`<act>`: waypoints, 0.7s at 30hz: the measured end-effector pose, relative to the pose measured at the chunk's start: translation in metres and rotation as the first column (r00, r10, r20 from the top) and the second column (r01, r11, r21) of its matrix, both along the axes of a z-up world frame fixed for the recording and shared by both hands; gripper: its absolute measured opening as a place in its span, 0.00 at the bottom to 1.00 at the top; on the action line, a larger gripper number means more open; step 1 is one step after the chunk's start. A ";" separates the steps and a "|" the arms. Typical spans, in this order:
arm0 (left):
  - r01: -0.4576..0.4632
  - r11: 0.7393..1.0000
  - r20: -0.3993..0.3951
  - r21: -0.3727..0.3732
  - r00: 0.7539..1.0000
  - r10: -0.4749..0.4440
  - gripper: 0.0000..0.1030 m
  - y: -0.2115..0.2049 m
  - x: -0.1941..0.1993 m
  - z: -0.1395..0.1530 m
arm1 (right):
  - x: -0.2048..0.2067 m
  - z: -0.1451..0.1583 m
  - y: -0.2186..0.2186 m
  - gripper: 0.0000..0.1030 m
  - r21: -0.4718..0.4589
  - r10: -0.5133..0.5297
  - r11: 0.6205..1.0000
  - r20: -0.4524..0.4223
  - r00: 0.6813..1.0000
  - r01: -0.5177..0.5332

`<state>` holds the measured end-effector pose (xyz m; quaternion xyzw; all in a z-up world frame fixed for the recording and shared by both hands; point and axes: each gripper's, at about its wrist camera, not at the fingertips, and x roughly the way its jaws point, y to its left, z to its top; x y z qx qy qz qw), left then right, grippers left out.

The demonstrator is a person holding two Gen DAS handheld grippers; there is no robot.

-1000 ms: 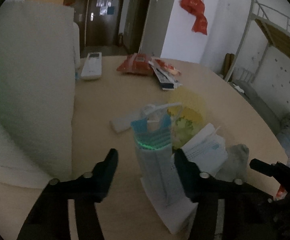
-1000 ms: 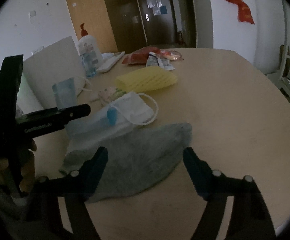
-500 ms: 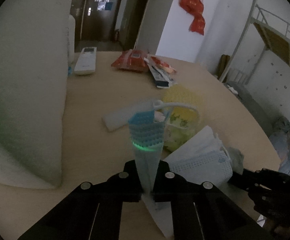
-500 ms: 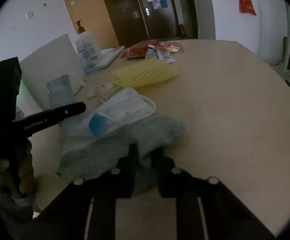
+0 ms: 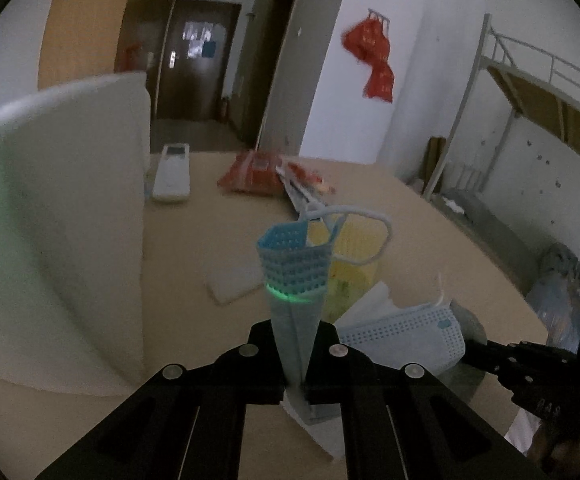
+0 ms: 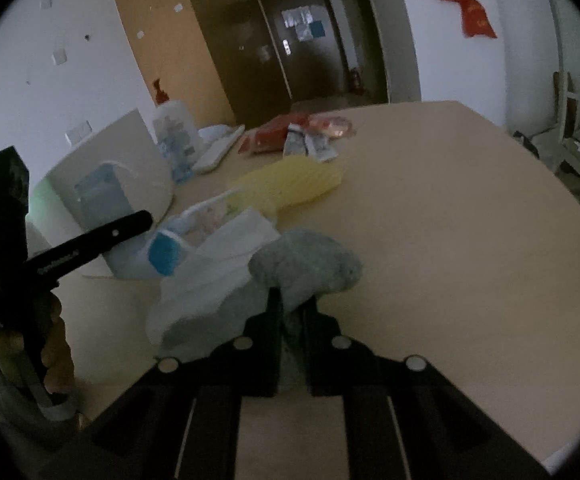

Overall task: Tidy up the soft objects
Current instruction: 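Close the right gripper on the grey sock while the left gripper grasps the blue mesh item, then carry the grey sock and blue mesh item over to the white foam box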

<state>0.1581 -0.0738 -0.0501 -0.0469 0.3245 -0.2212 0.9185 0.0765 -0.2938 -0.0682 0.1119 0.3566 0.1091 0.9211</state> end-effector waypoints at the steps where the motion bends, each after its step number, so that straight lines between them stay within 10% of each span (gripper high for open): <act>1: -0.002 1.000 0.010 -0.001 1.000 0.002 0.05 0.001 -0.001 0.003 | -0.002 0.003 -0.002 0.11 0.000 -0.005 1.000 0.008 1.000 0.005; 21: -0.053 0.999 0.195 0.001 0.979 0.052 0.05 0.013 -0.051 0.056 | -0.035 0.050 -0.008 0.11 0.004 -0.046 0.999 0.191 0.981 0.046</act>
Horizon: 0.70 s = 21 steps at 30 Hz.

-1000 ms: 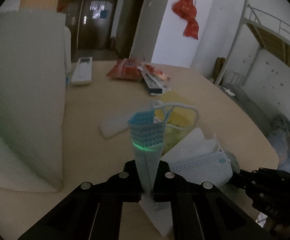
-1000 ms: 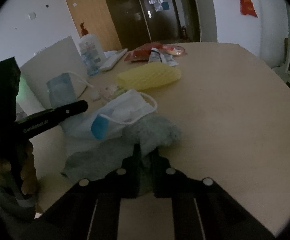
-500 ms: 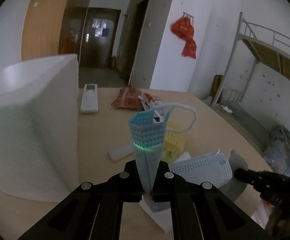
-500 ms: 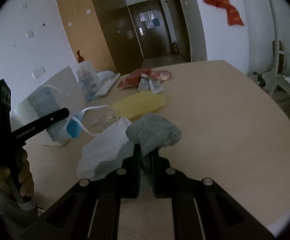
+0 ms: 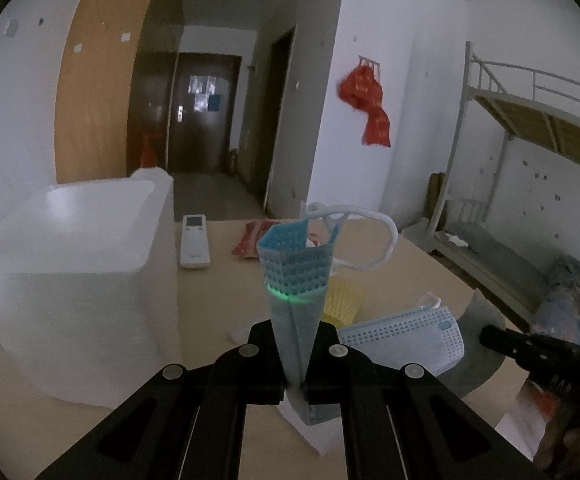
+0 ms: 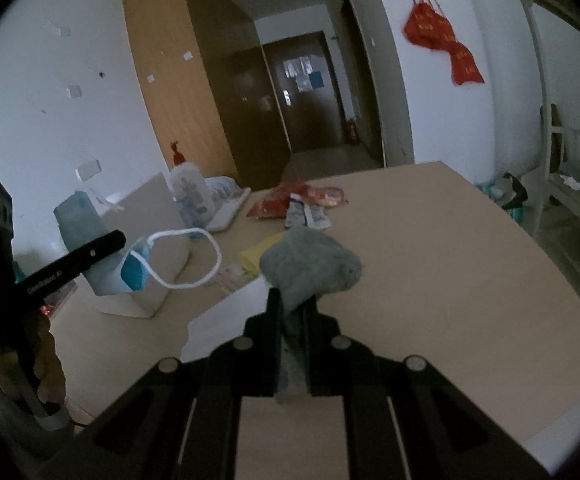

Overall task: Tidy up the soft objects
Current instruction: 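Carry the grey sock and blue mesh item over to the white foam box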

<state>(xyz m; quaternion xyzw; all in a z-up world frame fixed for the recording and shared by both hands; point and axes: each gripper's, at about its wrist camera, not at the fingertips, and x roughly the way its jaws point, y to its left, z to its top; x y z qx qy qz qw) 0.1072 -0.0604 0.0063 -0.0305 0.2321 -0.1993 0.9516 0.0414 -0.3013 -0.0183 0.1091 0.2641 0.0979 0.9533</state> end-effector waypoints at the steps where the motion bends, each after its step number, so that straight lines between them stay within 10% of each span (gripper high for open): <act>1: -0.003 1.000 0.007 0.001 1.000 0.003 0.05 0.001 -0.003 0.001 | -0.002 0.003 0.001 0.11 0.001 0.001 1.000 0.011 1.000 -0.001; 21: -0.133 0.990 0.157 0.037 0.980 0.125 0.05 0.029 -0.076 0.028 | -0.039 0.032 0.027 0.11 0.006 0.087 0.996 0.146 0.985 -0.089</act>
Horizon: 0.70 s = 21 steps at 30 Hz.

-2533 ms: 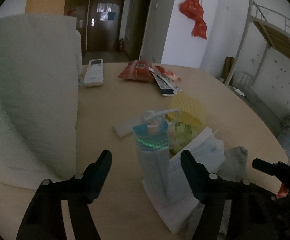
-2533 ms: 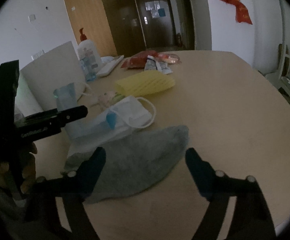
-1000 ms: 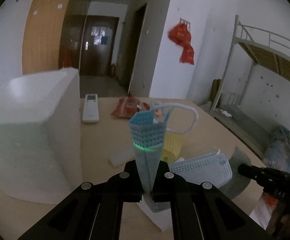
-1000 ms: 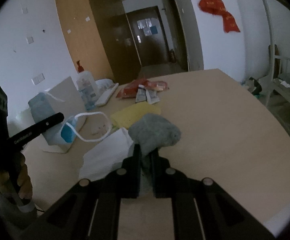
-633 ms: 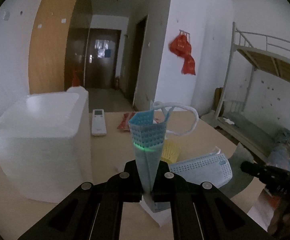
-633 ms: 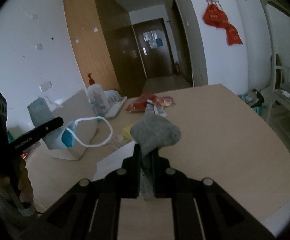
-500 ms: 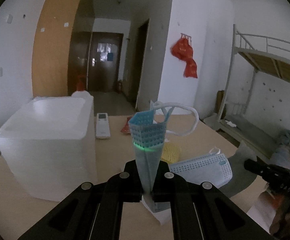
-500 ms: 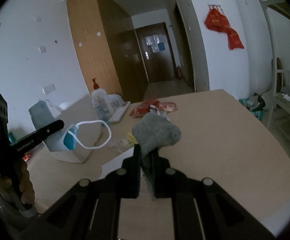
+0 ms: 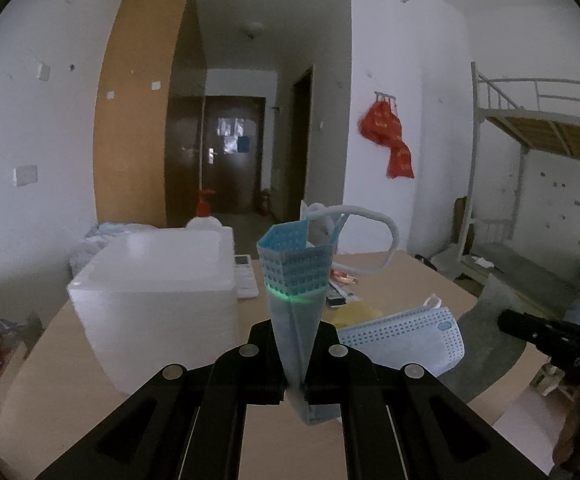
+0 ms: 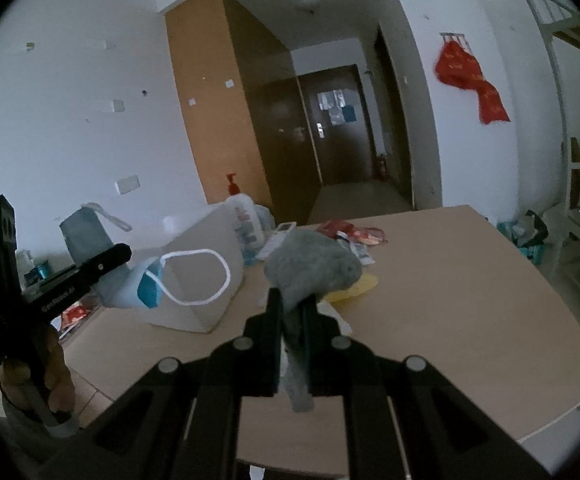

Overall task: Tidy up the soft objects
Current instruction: 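Carry the grey sock and blue mesh item over to the white foam box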

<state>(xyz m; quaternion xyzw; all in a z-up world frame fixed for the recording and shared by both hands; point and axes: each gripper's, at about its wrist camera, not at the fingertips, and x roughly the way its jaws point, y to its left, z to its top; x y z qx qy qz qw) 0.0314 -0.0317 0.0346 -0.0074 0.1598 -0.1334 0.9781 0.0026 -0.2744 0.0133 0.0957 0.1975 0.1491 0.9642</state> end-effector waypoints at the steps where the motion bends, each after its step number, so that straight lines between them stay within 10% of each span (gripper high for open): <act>1: -0.007 1.000 0.002 0.001 1.000 0.007 0.05 0.002 -0.003 0.000 | -0.001 0.001 0.002 0.11 0.000 0.008 1.000 0.006 1.000 -0.008; 21: -0.238 0.971 0.069 0.030 0.969 0.236 0.05 0.068 -0.060 0.017 | -0.008 0.018 0.061 0.11 -0.015 0.222 0.975 0.081 0.972 -0.221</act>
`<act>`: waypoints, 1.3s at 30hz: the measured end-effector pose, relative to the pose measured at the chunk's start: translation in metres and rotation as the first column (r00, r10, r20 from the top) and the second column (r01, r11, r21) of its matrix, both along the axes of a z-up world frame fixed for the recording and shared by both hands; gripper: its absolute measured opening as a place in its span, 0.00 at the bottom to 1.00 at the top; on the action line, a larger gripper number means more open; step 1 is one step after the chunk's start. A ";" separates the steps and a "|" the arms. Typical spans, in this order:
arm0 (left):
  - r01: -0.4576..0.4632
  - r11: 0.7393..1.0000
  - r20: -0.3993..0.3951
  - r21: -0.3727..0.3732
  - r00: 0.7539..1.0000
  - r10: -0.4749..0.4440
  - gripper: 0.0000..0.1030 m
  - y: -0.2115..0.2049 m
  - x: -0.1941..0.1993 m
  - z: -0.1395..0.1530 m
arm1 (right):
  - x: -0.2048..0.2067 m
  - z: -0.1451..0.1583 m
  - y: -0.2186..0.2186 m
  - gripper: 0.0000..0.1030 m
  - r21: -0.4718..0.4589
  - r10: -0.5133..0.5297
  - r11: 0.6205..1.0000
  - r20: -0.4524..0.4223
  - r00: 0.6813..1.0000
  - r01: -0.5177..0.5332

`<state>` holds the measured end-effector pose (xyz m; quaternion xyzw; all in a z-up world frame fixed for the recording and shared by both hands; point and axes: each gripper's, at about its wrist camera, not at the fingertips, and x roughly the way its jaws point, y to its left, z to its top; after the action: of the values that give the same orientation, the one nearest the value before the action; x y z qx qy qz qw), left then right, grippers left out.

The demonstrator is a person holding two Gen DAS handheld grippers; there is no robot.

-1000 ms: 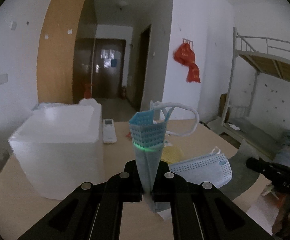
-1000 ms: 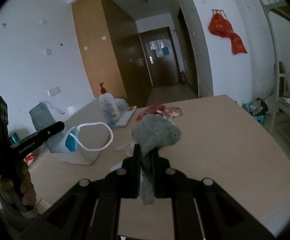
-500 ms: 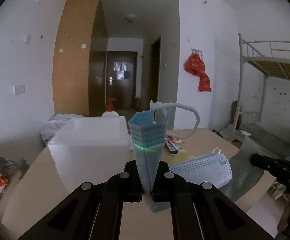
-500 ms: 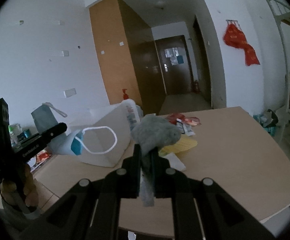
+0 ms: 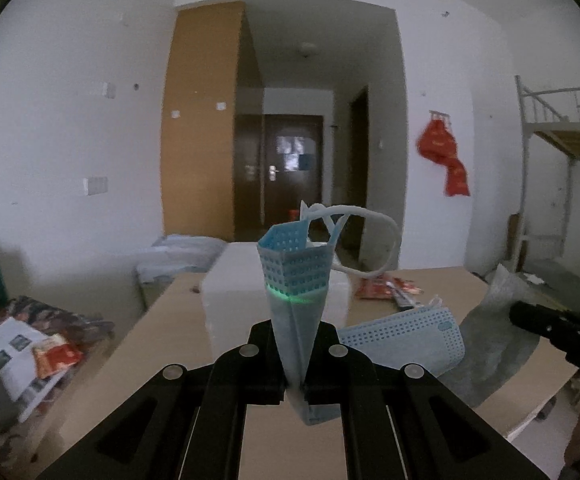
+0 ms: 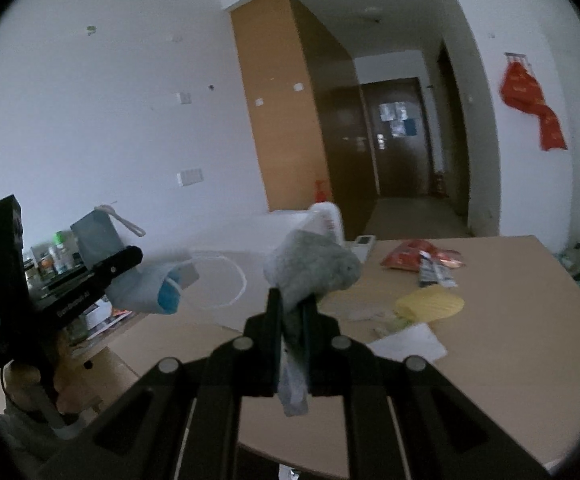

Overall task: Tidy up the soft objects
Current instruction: 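Carry the grey sock and blue mesh item over to the white foam box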

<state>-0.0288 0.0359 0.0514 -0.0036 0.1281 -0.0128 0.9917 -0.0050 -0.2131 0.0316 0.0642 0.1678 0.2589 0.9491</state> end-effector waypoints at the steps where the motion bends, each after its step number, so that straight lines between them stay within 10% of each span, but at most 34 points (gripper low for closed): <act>1: -0.011 1.000 0.001 0.002 1.000 0.011 0.05 0.004 -0.002 0.000 | 0.000 0.001 0.005 0.11 -0.001 0.012 1.000 0.003 1.000 -0.012; 39: -0.113 0.994 -0.052 0.001 0.992 0.113 0.05 0.039 0.055 0.016 | 0.054 0.043 0.058 0.11 -0.038 0.133 0.990 0.021 0.991 -0.132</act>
<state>0.0263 0.0746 0.0676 -0.0122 0.1534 0.0432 0.9871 0.0486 -0.1546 0.0745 0.0324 0.1654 0.3190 0.9326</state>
